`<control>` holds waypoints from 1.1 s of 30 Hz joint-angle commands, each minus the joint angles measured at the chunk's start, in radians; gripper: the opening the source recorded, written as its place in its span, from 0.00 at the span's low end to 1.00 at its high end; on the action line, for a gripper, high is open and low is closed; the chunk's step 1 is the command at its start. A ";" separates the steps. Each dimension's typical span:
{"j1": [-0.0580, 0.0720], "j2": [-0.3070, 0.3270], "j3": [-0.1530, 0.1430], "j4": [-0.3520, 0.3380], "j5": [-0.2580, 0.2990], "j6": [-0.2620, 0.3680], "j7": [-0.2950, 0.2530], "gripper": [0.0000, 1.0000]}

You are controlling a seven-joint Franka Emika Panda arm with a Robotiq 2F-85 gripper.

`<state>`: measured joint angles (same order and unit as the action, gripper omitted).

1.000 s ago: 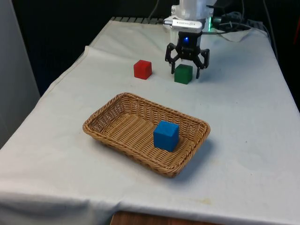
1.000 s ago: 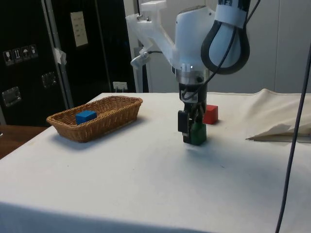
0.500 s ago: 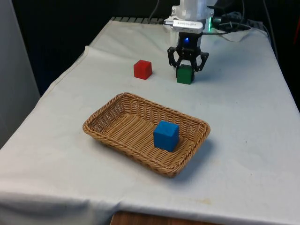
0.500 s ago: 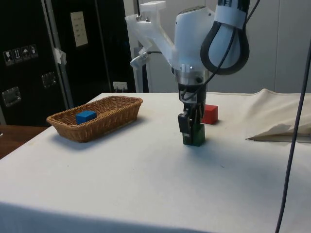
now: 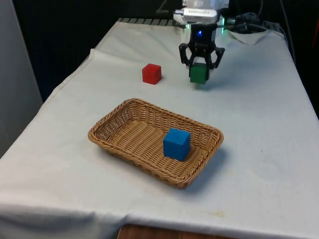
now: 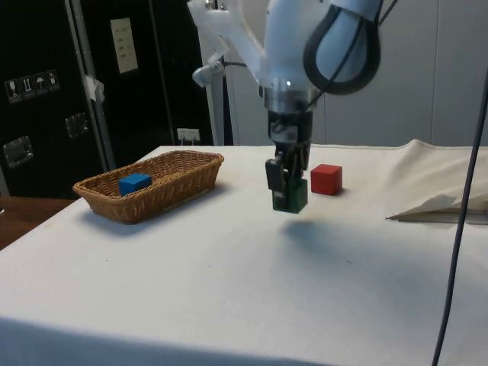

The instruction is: Pick up exactly two blocks and place them into the basket.

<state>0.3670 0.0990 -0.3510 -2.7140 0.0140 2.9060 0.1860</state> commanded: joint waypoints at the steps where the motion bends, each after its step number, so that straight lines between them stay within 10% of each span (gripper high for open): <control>1: 0.001 0.005 -0.009 0.013 -0.019 -0.014 0.011 0.00; 33: -0.027 -0.022 -0.062 0.271 -0.002 -0.265 -0.118 0.00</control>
<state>0.3420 0.0840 -0.4120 -2.4440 0.0130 2.6530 0.0720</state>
